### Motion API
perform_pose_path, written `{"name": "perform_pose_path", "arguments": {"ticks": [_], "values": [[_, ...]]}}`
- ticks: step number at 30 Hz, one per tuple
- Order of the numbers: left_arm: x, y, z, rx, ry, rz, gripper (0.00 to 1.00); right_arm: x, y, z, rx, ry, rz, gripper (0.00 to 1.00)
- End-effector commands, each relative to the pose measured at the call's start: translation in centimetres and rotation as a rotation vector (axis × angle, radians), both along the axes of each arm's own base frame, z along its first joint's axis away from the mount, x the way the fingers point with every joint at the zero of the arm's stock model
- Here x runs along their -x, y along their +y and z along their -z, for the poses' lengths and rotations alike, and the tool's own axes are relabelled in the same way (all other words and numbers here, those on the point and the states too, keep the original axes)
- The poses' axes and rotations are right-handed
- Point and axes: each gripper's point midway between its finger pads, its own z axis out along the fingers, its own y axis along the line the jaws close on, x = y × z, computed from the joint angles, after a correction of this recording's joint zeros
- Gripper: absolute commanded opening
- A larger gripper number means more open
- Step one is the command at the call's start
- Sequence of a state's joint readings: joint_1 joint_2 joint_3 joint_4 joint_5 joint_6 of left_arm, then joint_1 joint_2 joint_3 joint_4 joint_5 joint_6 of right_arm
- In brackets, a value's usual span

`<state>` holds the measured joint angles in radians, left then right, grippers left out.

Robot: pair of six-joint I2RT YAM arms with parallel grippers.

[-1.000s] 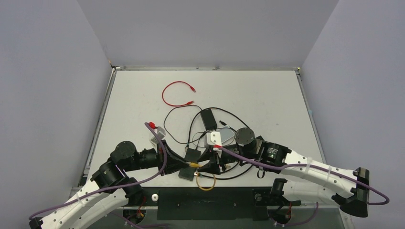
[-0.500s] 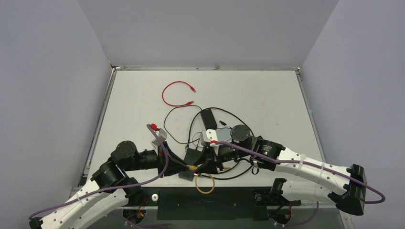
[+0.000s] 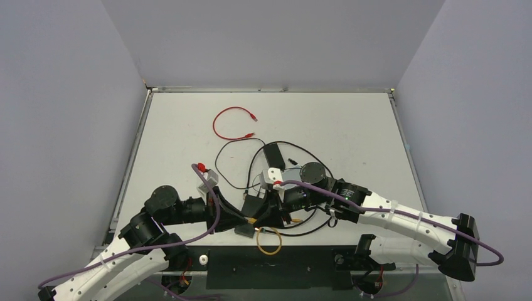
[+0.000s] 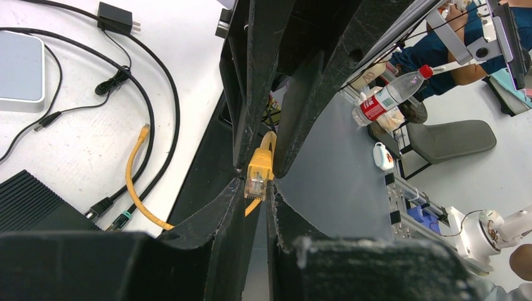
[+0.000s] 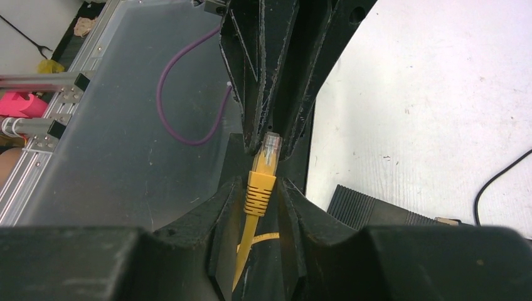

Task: Insert the plug into the switch port
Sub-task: Pick up the connector from the center of the board.

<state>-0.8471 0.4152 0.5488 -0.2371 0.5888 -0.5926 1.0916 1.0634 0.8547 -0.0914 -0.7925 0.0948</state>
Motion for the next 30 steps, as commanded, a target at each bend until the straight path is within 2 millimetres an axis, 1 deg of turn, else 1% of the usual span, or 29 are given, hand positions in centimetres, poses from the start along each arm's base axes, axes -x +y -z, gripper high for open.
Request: {"name": "perform_pose_path", "arguments": {"ticks": [1, 4, 11, 13, 17, 18, 19, 20, 21, 22, 23, 24, 25, 26, 27, 28, 29, 30], "values": [[-0.1, 0.3, -2.0, 0.045, -0.059, -0.011, 0.00, -0.2, 0.6, -2.4, -0.059, -0.023, -0.008, 0.23], [-0.1, 0.2, -1.9, 0.043, -0.060, -0.012, 0.00, -0.2, 0.6, -2.3, -0.055, -0.021, -0.008, 0.17], [-0.2, 0.3, -2.0, 0.045, -0.063, -0.021, 0.00, -0.1, 0.6, -1.9, -0.044, -0.013, -0.014, 0.08], [-0.3, 0.4, -2.0, 0.044, -0.064, -0.026, 0.00, 0.0, 0.6, -1.8, -0.039, -0.010, -0.018, 0.00], [-0.5, 0.3, -2.0, 0.042, -0.063, -0.035, 0.00, -0.1, 0.7, -1.5, -0.033, -0.024, -0.007, 0.00], [-0.6, 0.4, -2.0, 0.038, -0.059, -0.041, 0.02, -0.2, 0.7, -1.5, -0.031, -0.028, -0.001, 0.00], [-0.7, 0.4, -1.9, 0.036, -0.057, -0.045, 0.11, -0.5, 0.6, -1.5, -0.030, -0.039, 0.019, 0.00], [-0.8, 0.4, -1.9, 0.034, -0.054, -0.056, 0.17, -0.7, 0.6, -1.4, -0.026, -0.043, 0.030, 0.00], [-0.9, 0.4, -2.0, 0.033, -0.053, -0.062, 0.27, -1.0, 0.5, -1.4, -0.026, -0.053, 0.050, 0.00], [-1.2, 0.4, -2.0, 0.031, -0.050, -0.077, 0.31, -1.1, 0.4, -1.3, -0.017, -0.055, 0.061, 0.00], [-1.3, 0.5, -2.0, 0.031, -0.050, -0.087, 0.39, -1.6, 0.2, -1.3, -0.011, -0.069, 0.093, 0.00], [-1.6, 0.6, -2.0, 0.029, -0.047, -0.107, 0.42, -1.9, 0.0, -0.9, 0.011, -0.074, 0.108, 0.00], [-1.7, 0.7, -2.2, 0.032, -0.048, -0.117, 0.46, -2.5, -0.3, -1.0, 0.017, -0.087, 0.145, 0.00], [-2.0, 0.8, -2.1, 0.030, -0.045, -0.141, 0.48, -2.8, -0.7, -0.6, 0.042, -0.090, 0.164, 0.00], [-2.2, 0.9, -2.2, 0.033, -0.044, -0.154, 0.50, -3.7, -1.1, -0.9, 0.042, -0.107, 0.214, 0.00], [-2.6, 1.0, -2.1, 0.030, -0.042, -0.181, 0.51, -4.1, -1.5, -0.8, 0.055, -0.114, 0.239, 0.00], [-2.8, 1.2, -2.2, 0.033, -0.041, -0.196, 0.52, -5.3, -2.1, -1.3, 0.051, -0.135, 0.304, 0.00], [-3.2, 1.3, -2.1, 0.031, -0.040, -0.226, 0.52, -5.9, -2.6, -1.5, 0.057, -0.143, 0.340, 0.00]]}}
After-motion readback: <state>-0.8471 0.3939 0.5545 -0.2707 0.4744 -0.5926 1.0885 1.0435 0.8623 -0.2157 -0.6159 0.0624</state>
